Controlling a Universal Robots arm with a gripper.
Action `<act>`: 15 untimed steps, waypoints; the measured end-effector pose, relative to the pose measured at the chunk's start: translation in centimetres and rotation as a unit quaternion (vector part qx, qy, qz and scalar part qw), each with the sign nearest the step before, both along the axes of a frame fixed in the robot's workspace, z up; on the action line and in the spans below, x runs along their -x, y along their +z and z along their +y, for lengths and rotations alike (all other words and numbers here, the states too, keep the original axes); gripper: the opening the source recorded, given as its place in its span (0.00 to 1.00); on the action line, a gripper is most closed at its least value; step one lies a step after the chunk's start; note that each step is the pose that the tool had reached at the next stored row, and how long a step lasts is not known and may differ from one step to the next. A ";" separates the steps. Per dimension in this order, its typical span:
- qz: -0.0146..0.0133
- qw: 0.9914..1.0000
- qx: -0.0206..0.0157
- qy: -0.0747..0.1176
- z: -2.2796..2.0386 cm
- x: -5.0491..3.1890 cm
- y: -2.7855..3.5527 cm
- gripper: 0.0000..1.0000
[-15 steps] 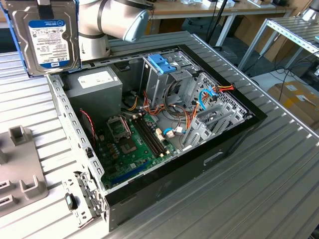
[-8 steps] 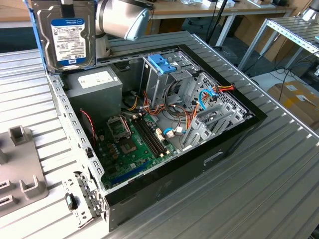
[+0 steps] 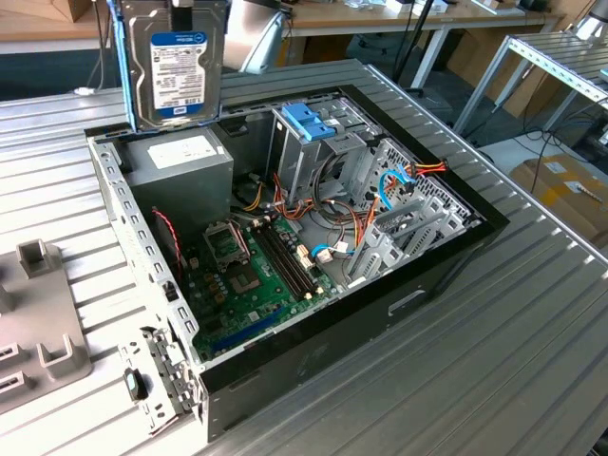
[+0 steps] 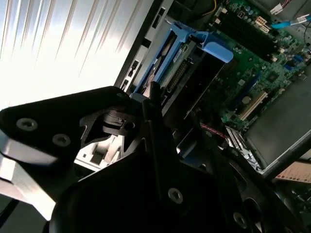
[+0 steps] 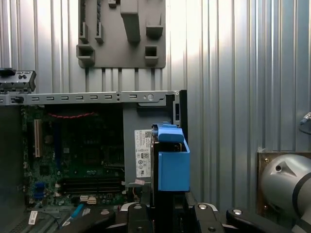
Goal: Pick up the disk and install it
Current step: 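Pick up the disk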
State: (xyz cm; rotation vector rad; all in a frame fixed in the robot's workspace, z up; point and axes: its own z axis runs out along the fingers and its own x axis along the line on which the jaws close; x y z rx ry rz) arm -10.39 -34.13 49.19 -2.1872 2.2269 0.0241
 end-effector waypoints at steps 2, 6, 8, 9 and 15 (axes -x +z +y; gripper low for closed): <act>0.000 1.000 0.000 0.000 -0.01 -0.48 0.00 0.35; 0.000 1.000 0.000 0.000 0.00 -0.59 0.00 0.35; 0.000 1.000 0.000 0.000 0.00 -0.60 0.00 0.35; 0.000 1.000 0.000 0.000 0.00 -0.63 0.00 0.35; 0.000 1.000 0.000 0.000 0.00 -0.69 0.00 0.35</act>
